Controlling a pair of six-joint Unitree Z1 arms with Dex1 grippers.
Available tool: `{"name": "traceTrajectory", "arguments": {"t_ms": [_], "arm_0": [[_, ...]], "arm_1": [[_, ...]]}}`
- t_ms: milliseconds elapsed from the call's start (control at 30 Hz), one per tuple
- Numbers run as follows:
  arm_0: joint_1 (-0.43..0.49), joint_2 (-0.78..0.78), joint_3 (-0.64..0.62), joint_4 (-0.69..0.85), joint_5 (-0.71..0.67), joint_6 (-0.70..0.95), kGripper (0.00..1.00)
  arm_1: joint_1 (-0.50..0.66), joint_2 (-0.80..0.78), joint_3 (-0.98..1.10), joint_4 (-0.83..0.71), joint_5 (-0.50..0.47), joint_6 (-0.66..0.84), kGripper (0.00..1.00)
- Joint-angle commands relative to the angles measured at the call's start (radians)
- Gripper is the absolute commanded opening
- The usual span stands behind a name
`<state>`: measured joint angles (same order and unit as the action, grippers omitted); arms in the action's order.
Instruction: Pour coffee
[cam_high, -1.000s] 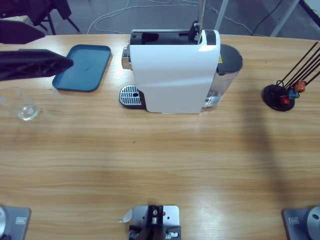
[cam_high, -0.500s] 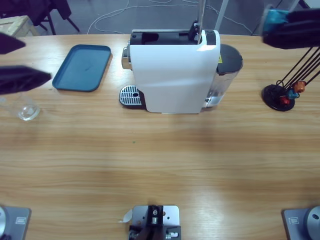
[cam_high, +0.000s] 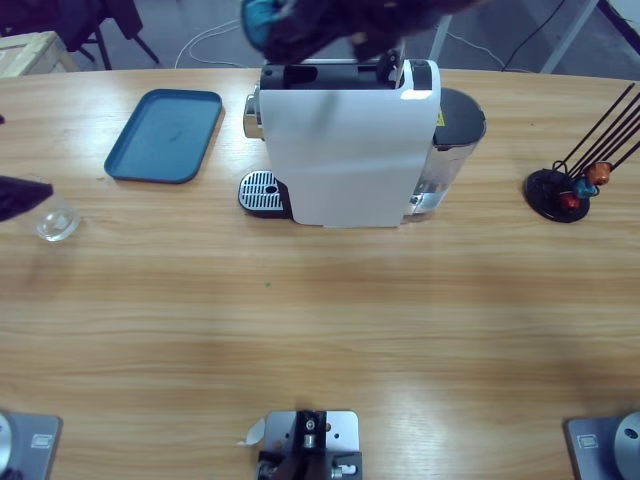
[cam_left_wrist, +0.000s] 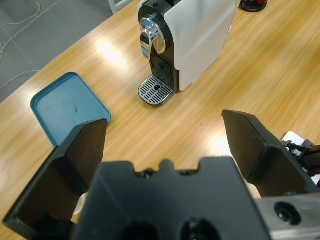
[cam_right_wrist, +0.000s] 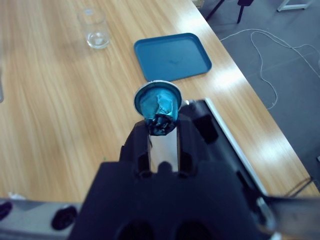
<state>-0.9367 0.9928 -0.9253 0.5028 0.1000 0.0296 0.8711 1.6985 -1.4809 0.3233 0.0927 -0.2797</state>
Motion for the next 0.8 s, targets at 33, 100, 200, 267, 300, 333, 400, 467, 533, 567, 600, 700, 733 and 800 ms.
{"name": "traceTrajectory", "arguments": {"t_ms": [33, 100, 200, 267, 300, 333, 400, 467, 533, 567, 600, 700, 733, 800], "arm_0": [[-0.007, 0.016, 0.063, -0.021, 0.014, 0.004, 1.0], [-0.007, 0.027, 0.065, -0.027, 0.014, 0.004, 1.0], [-0.007, 0.041, 0.065, -0.038, 0.01, 0.004, 1.0], [-0.007, 0.049, 0.065, -0.045, 0.01, 0.004, 1.0], [-0.007, 0.051, 0.065, -0.048, 0.01, 0.004, 1.0], [-0.007, 0.056, 0.065, -0.052, 0.009, 0.004, 1.0], [-0.007, 0.061, 0.065, -0.058, 0.009, 0.004, 1.0], [-0.007, 0.063, 0.065, -0.059, 0.009, 0.004, 1.0], [-0.007, 0.064, 0.066, -0.059, 0.009, 0.003, 1.0], [-0.007, 0.064, 0.068, -0.059, 0.009, 0.003, 1.0], [-0.007, 0.063, 0.07, -0.059, 0.009, 0.003, 1.0], [-0.007, 0.067, 0.073, -0.061, 0.009, 0.003, 1.0], [-0.007, 0.07, 0.073, -0.063, 0.009, 0.003, 1.0], [-0.007, 0.072, 0.074, -0.07, 0.009, 0.003, 1.0]], "arm_1": [[-0.038, 0.129, -0.015, -0.063, -0.008, 0.038, 0.108], [-0.056, 0.136, -0.015, -0.07, -0.017, 0.045, 0.108], [-0.085, 0.133, -0.015, -0.078, -0.034, 0.056, 0.11], [-0.099, 0.132, -0.007, -0.079, -0.032, 0.063, 0.111], [-0.102, 0.13, -0.001, -0.082, -0.031, 0.066, 0.111], [-0.103, 0.129, 0.004, -0.082, -0.031, 0.067, 0.112], [-0.103, 0.127, 0.014, -0.082, -0.021, 0.071, 0.113], [-0.103, 0.129, 0.023, -0.082, -0.008, 0.073, 0.117], [-0.103, 0.128, 0.033, -0.082, -0.006, 0.073, 0.117], [-0.103, 0.126, 0.036, -0.082, -0.003, 0.074, 0.117], [-0.103, 0.121, 0.037, -0.084, 0.001, 0.074, 0.117], [-0.103, 0.113, 0.059, -0.086, 0.011, 0.074, 0.117], [-0.103, 0.113, 0.064, -0.088, 0.016, 0.074, 0.117], [-0.103, 0.117, 0.069, -0.095, 0.025, 0.077, 0.117]]}}
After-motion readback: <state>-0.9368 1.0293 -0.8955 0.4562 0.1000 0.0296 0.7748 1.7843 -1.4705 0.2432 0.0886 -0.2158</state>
